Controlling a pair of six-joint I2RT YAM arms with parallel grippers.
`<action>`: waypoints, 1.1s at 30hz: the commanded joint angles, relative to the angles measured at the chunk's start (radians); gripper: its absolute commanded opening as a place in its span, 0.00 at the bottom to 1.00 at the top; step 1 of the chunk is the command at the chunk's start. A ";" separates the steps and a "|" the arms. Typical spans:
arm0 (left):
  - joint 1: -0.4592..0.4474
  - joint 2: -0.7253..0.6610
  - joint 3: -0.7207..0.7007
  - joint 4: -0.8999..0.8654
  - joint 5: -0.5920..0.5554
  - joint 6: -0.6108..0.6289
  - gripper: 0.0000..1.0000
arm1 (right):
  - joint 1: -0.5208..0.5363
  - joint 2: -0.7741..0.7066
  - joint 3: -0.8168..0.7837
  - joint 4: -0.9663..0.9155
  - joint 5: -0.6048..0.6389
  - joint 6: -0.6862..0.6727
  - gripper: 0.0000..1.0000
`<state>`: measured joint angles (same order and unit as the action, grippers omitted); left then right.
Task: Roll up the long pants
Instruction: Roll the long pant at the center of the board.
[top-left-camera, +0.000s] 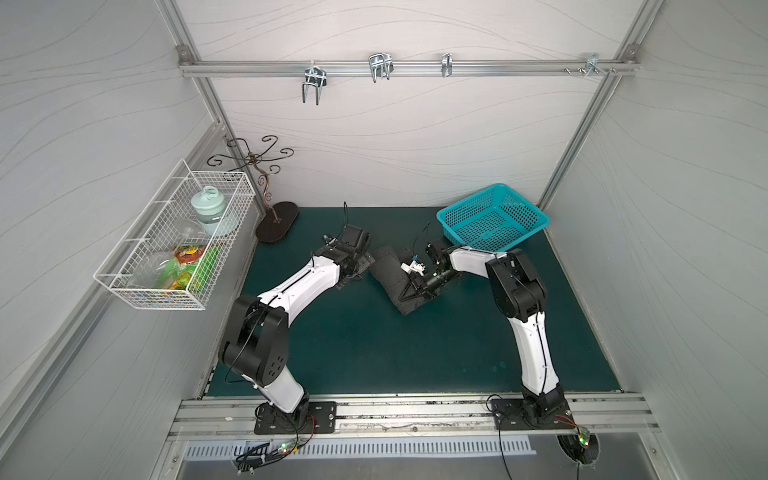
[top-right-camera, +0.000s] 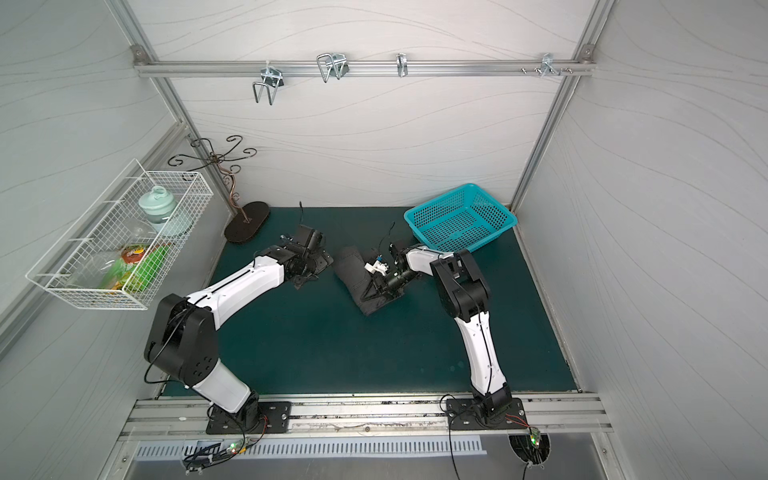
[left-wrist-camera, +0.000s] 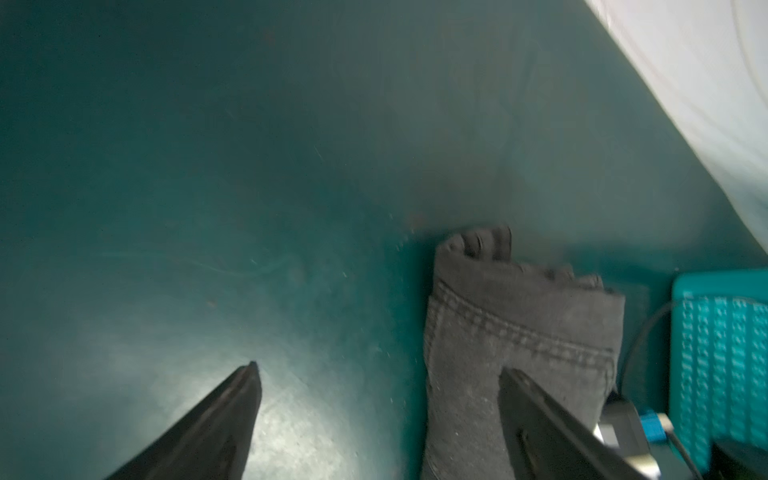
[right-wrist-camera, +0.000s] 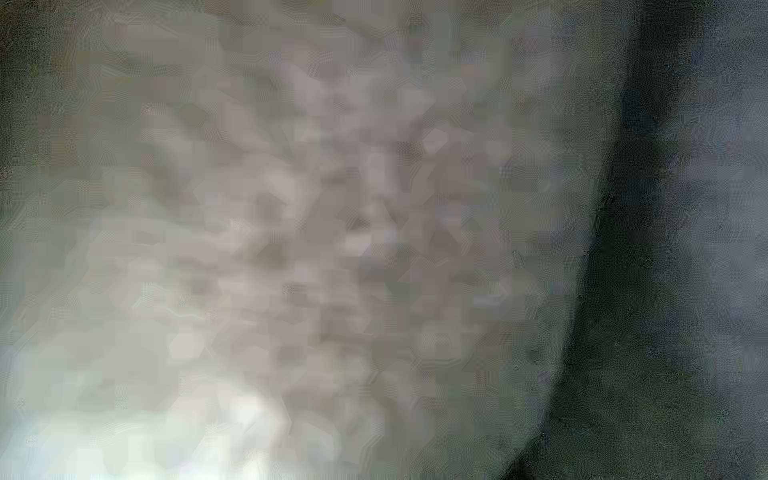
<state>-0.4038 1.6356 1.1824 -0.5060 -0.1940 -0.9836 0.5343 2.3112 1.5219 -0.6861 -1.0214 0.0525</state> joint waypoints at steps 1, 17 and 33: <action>-0.001 0.033 -0.009 0.162 0.158 0.003 0.94 | 0.048 0.234 -0.136 -0.244 0.377 0.075 0.00; -0.019 -0.009 -0.253 0.503 0.323 -0.018 0.94 | 0.041 0.329 -0.080 -0.299 0.265 0.093 0.00; -0.036 0.160 -0.181 0.658 0.419 -0.008 0.94 | 0.039 0.341 -0.033 -0.346 0.320 0.084 0.00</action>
<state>-0.4358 1.7355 0.9607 0.0715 0.1799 -0.9958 0.5217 2.4214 1.5932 -0.8288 -1.1999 -0.0101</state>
